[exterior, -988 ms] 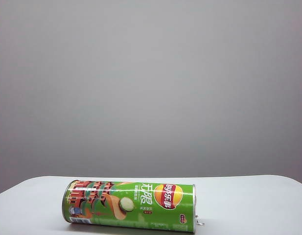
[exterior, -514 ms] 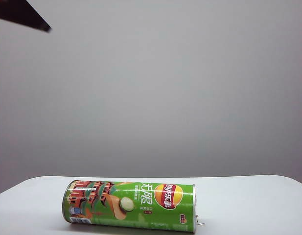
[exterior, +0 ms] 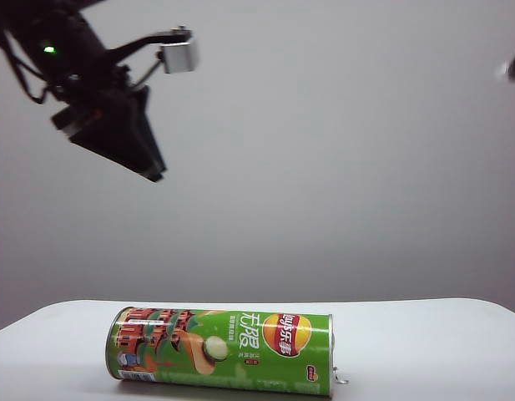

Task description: Pick up the green tub of chips from the desk, pull out the transparent container with the chips inside partially, and then place the chips back on the desk.

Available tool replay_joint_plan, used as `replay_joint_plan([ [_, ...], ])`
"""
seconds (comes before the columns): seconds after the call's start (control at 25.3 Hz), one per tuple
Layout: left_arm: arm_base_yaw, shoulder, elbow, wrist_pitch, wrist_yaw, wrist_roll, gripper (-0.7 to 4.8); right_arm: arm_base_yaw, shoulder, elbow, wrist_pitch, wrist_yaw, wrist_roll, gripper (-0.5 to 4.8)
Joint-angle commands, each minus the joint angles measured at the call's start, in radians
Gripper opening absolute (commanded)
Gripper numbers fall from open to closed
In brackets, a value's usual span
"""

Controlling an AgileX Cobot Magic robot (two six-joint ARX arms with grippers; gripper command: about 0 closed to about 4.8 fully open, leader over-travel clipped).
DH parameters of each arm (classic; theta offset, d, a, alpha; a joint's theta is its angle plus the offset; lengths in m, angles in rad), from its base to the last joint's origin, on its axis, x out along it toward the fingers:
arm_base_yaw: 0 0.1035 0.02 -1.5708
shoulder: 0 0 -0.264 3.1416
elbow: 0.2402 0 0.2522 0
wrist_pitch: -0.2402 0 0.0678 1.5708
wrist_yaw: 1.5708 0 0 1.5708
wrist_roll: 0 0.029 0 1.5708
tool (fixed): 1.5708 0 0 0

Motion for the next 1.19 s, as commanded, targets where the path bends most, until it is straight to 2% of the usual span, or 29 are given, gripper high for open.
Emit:
replay_joint_plan([
  [0.04,-0.028,0.037,0.035,-0.048,0.018,0.001,1.93,0.0,0.007,0.005,0.021,0.084,-0.05,-0.05],
  [0.24,-0.061,0.046,0.039,0.025,-0.019,0.011,1.93,-0.001,0.003,0.005,0.014,0.151,-0.006,-0.05],
  [0.28,-0.061,0.045,0.04,0.082,-0.019,0.002,1.93,0.002,0.003,0.005,-0.016,0.15,0.07,-0.05],
  [0.4,-0.061,0.045,0.061,0.101,-0.016,-0.019,1.93,0.002,0.004,0.005,-0.043,0.147,0.201,-0.05],
  [0.51,-0.061,0.046,0.068,0.149,-0.007,-0.018,1.92,0.002,0.004,0.005,-0.032,0.143,0.256,-0.05],
  [0.55,-0.06,0.049,0.068,0.192,-0.009,-0.042,1.92,0.002,0.007,0.005,-0.016,0.143,0.258,-0.05],
  [0.59,-0.058,0.06,0.068,0.234,-0.008,-0.071,1.93,0.002,0.012,0.005,0.001,0.134,0.258,-0.05],
  [0.63,-0.051,0.08,0.07,0.293,-0.005,-0.124,1.93,0.003,0.027,0.005,0.003,0.04,0.258,-0.05],
  [0.67,-0.05,0.103,0.074,0.282,0.013,-0.126,1.93,0.004,0.039,0.005,-0.036,-0.077,0.24,-0.05],
  [0.71,-0.05,0.116,0.076,0.259,0.024,-0.126,1.92,0.009,0.045,0.005,-0.082,-0.123,0.198,-0.05],
  [0.87,-0.05,0.177,0.076,0.181,0.058,-0.085,1.92,0.04,0.05,0.005,-0.248,-0.108,0.004,-0.05],
  [0.91,-0.05,0.209,0.076,0.147,0.057,-0.039,1.92,0.059,0.053,0.005,-0.278,-0.089,-0.026,-0.05],
  [0.95,-0.051,0.236,0.076,0.137,0.056,0.007,1.93,0.064,0.054,0.005,-0.278,-0.079,-0.026,-0.05],
  [1.03,-0.051,0.267,0.076,0.141,0.054,0.033,1.95,0.064,0.054,0.005,-0.269,-0.081,-0.026,-0.05],
  [1.07,-0.051,0.285,0.076,0.143,0.05,0.04,2.09,0.064,0.054,0.005,-0.266,-0.082,-0.026,-0.05],
  [1.15,-0.051,0.314,0.076,0.145,0.025,0.041,2.88,0.065,0.054,0.005,-0.269,-0.082,-0.026,-0.05],
  [1.19,-0.051,0.347,0.076,0.144,0.003,0.041,4.07,0.064,0.055,0.005,-0.269,-0.081,-0.027,-0.05],
])
